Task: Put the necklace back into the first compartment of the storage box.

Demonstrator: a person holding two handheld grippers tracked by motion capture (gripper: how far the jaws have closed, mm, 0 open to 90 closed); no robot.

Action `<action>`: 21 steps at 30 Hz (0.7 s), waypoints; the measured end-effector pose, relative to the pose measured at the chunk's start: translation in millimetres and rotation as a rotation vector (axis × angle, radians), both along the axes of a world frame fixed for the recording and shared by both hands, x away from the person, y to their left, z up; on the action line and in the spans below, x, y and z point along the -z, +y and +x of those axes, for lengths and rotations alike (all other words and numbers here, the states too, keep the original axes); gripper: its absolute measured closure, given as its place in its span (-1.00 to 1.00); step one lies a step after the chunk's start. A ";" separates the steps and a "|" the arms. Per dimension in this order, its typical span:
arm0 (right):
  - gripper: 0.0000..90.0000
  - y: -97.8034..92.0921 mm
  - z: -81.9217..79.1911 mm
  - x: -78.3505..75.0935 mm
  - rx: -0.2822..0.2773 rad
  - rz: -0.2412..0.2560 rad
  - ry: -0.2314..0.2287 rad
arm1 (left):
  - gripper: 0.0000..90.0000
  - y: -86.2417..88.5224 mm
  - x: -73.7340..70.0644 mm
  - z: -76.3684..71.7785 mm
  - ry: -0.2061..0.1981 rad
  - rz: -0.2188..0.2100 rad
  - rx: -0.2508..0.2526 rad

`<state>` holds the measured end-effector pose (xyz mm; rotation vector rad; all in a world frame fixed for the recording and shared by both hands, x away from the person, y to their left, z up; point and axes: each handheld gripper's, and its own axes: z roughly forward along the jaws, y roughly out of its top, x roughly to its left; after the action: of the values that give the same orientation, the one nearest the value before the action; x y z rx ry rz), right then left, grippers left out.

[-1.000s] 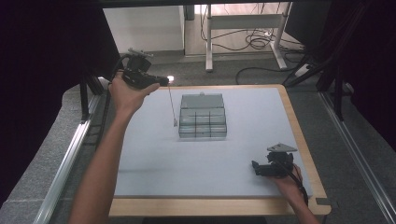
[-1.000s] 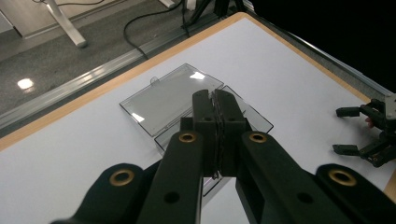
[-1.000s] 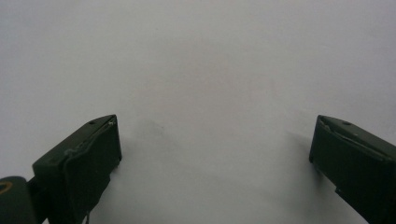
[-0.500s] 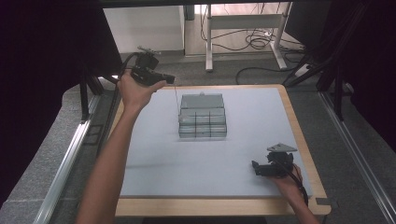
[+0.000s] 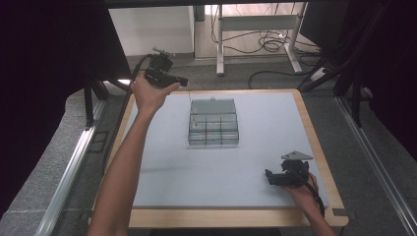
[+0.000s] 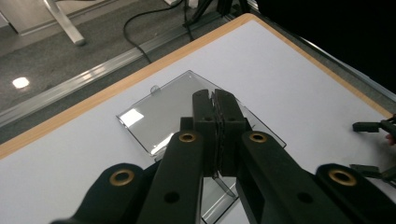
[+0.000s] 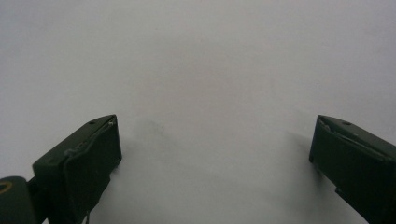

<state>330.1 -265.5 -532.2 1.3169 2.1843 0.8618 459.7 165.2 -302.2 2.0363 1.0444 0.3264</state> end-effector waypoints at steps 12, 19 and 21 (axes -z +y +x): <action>-0.96 -0.1 0.1 0.0 -0.001 -0.001 0.000 | 0.99 0.2 18.8 10.6 0.013 -0.014 -0.025; -0.96 -0.1 0.1 0.0 0.000 0.000 0.000 | 0.99 -2.5 32.7 16.0 0.038 -0.014 -0.022; -0.96 -0.1 0.1 0.1 -0.001 -0.001 0.000 | 0.99 -3.8 37.4 17.2 0.046 -0.014 -0.019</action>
<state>330.2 -265.6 -532.2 1.3156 2.1848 0.8609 476.9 161.4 -339.6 2.0308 1.0915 0.2819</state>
